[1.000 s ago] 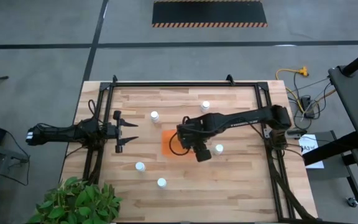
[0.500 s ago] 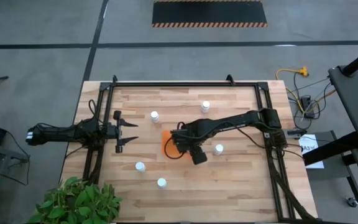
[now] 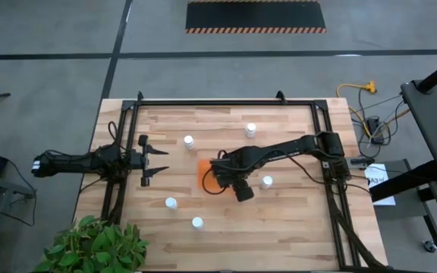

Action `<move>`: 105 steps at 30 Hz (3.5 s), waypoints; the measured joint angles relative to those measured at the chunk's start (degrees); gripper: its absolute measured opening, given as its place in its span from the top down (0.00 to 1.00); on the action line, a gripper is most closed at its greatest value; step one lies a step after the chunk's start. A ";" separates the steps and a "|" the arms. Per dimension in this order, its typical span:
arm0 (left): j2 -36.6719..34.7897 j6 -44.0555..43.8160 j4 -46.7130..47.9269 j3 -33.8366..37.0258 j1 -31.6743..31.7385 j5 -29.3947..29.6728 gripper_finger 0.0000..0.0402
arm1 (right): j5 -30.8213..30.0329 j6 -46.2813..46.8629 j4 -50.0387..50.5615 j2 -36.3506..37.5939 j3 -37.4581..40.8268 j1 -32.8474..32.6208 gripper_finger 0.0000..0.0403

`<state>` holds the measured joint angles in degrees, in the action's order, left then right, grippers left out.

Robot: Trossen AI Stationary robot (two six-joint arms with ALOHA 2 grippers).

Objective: Pick and place pill bottles into a basket
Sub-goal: Put the white medicine bottle into the orange bin

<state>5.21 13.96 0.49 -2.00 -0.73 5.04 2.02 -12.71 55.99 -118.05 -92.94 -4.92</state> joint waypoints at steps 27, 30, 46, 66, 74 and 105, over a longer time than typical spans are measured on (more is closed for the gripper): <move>0.02 -0.02 0.03 0.04 0.00 0.00 0.46 | -0.52 -0.43 7.14 0.82 -4.60 -0.05 0.44; 0.00 -0.01 0.02 0.07 -0.01 0.00 0.46 | -0.52 0.61 9.75 0.84 -6.08 -0.05 0.44; 0.00 0.00 0.02 0.07 -0.01 0.00 0.46 | -0.48 23.16 19.54 1.19 -6.08 -0.09 0.44; 0.00 -0.01 0.03 0.07 -0.01 -0.02 0.46 | -3.71 26.84 15.31 14.18 7.41 -2.92 0.44; 0.09 -0.01 0.02 0.07 0.00 -0.02 0.46 | -2.97 14.01 4.00 26.56 21.85 -6.68 0.44; 0.28 0.00 0.00 0.07 0.00 0.00 0.46 | -3.72 10.99 -6.25 31.31 33.56 -4.42 0.44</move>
<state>5.50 13.95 0.50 -1.93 -0.73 5.03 -1.69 -1.72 49.74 -86.74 -59.38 -9.34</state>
